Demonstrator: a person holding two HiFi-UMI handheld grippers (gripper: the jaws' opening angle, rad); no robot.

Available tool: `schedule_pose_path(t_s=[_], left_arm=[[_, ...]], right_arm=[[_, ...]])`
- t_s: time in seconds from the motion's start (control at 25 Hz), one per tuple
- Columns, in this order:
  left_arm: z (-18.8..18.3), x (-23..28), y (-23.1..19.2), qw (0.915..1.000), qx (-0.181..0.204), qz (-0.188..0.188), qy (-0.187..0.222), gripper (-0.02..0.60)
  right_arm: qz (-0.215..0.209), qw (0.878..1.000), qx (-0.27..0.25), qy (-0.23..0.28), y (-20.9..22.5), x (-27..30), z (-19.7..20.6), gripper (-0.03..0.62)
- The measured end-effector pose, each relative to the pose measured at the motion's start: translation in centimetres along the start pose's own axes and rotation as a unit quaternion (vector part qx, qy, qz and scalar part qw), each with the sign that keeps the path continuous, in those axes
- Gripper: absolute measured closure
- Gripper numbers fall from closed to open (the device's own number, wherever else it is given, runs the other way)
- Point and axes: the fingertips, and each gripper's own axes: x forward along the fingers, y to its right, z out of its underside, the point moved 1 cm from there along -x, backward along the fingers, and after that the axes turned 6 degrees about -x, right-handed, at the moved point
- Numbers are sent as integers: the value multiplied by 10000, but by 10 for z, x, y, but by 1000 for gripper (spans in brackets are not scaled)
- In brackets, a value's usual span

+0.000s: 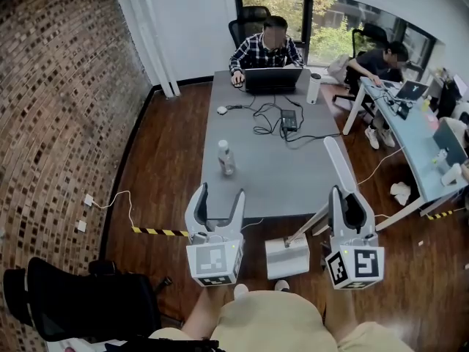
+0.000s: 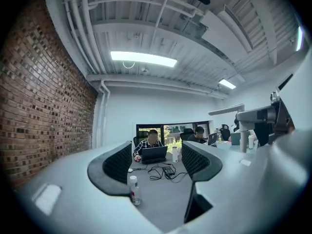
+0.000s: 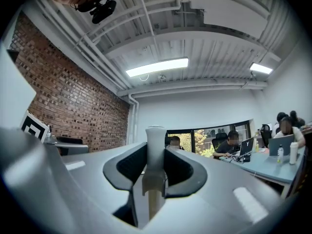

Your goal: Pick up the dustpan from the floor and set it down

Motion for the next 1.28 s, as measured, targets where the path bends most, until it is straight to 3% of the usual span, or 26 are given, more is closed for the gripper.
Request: schedule_pose_path(t_s=[0.36, 0.68, 0.92, 1.28], left_arm=[[6, 11, 6, 9999, -36, 109, -62, 281], [16, 24, 24, 9987, -84, 439, -256, 281], [25, 32, 31, 9976, -124, 555, -386, 282], [37, 39, 39, 9965, -165, 688, -435, 281]], right_arm=[[140, 9998, 12, -103, 10, 4, 8, 480], [138, 9996, 35, -250, 12, 14, 28, 480], [126, 9974, 31, -704, 13, 22, 68, 480], [-139, 9868, -3, -1611, -8, 42, 176, 482]])
